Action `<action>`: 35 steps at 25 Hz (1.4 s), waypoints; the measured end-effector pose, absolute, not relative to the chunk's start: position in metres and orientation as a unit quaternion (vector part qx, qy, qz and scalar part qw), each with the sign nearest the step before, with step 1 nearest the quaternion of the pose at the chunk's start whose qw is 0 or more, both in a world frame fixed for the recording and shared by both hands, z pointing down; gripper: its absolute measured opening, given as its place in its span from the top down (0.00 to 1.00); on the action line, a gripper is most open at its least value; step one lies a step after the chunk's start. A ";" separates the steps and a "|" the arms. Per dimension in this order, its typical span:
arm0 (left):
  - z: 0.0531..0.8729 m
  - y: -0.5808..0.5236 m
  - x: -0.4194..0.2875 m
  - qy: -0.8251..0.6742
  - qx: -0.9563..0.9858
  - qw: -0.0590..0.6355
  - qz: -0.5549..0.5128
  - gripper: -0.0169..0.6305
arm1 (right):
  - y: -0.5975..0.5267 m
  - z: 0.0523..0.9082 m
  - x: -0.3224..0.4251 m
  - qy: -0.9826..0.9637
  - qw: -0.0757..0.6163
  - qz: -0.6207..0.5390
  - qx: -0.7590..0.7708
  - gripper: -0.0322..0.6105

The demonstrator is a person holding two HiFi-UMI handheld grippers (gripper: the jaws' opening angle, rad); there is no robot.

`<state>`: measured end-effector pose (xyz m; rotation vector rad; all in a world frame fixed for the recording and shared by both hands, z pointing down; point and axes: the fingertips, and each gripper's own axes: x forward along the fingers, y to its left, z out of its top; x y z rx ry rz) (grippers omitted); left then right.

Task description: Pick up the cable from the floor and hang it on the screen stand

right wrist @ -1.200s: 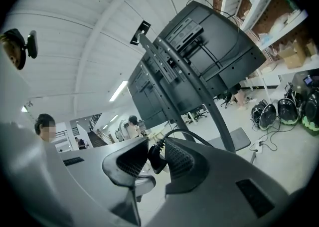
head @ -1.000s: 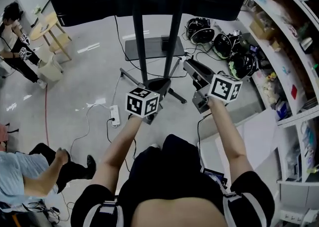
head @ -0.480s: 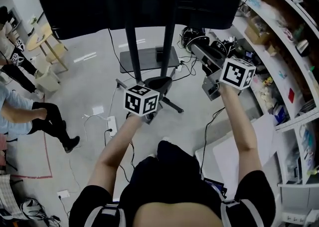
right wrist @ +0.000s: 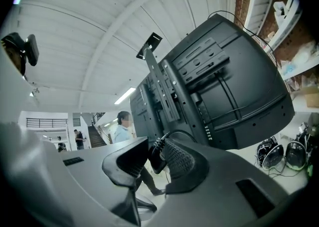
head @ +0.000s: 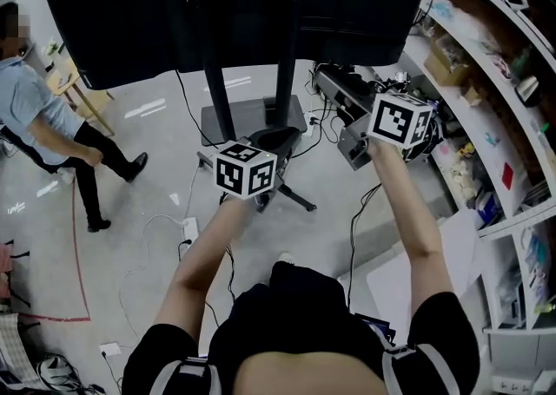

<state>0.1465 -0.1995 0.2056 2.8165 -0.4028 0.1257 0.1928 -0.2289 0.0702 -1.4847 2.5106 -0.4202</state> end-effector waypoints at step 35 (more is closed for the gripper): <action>0.139 -0.304 0.363 0.061 0.993 0.095 0.046 0.94 | -0.360 -0.021 0.385 0.787 0.126 -0.059 -0.601 0.77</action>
